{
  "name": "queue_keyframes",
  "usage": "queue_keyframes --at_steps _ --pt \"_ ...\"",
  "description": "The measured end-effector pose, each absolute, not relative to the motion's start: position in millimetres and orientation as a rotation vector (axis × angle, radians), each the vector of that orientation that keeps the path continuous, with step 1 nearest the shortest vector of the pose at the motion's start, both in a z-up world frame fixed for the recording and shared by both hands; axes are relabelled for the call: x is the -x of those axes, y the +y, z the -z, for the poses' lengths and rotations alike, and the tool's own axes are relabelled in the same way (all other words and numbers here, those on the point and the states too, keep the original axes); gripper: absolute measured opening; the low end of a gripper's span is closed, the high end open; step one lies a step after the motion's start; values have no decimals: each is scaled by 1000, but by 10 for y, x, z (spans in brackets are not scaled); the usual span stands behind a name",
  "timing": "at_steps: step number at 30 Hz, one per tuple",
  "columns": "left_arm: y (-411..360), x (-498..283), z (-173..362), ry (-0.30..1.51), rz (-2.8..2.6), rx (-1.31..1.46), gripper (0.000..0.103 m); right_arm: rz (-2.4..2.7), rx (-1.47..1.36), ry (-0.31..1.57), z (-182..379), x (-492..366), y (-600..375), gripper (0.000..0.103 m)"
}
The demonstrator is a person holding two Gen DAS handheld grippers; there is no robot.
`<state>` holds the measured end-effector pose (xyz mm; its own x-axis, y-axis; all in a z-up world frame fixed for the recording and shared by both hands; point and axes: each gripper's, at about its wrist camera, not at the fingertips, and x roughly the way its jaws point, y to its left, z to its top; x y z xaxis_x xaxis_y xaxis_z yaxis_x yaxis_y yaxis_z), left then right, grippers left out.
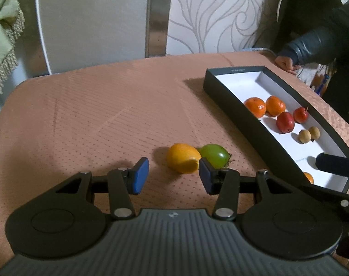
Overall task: Organize fruits
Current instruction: 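Grasp the yellow lemon with the left gripper while the right tool approaches the green lime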
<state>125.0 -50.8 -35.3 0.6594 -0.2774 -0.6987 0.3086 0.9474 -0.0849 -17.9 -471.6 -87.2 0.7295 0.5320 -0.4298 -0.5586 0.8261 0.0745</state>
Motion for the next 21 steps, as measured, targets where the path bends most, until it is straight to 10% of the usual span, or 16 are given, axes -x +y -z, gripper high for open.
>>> queue_keyframes --at_steps 21 --pt "-561 -1398 461 789 399 -18 42 -569 61 466 864 174 -4785 48"
